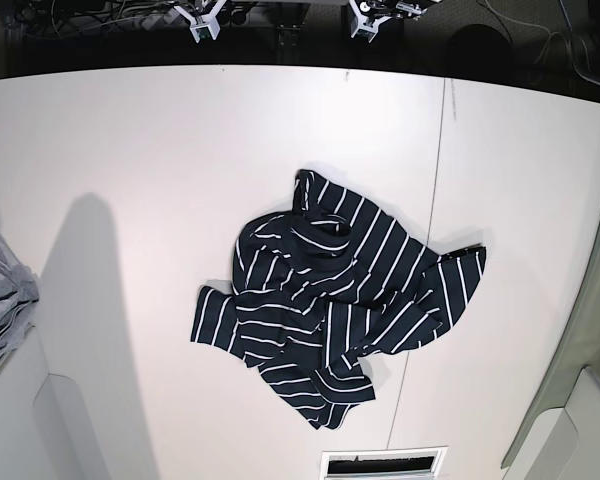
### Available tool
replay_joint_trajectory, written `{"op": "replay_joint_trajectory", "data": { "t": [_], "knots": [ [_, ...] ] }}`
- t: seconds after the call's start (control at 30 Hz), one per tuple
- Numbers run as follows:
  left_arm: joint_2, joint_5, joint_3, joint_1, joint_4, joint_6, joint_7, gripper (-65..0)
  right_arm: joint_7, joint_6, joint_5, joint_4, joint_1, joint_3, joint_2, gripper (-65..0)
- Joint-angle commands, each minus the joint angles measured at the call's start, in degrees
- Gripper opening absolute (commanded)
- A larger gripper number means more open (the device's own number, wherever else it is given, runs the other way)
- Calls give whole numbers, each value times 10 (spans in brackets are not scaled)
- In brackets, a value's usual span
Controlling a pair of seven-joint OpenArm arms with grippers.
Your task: Layout the t-shirt on the table in an organized manner, then fold the t-shirt properly
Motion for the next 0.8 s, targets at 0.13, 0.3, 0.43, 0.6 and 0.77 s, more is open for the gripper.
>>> {"op": "replay_joint_trajectory", "data": {
  "t": [0.13, 0.3, 0.43, 0.6, 0.77],
  "knots": [
    [0, -1, 1, 22, 22, -5, -2, -594, 4, 8, -2, 4, -5, -1, 2, -650],
    [-10, -2, 0, 71, 83, -5, -37, -594, 4, 8, -2, 30, -31, -1, 10, -650],
    [-27, -1, 0, 119, 162, -5, -47, -594, 4, 8, -2, 92, -73, -1, 24, -650],
    [-55, -2, 0, 179, 278, -5, -47, -594, 4, 24, -1, 192, -140, -1, 49, -650],
    [-75, -4, -3, 230, 383, -5, -47, -594, 4, 75, 33, 294, -202, -1, 76, -650]
  ]
}}
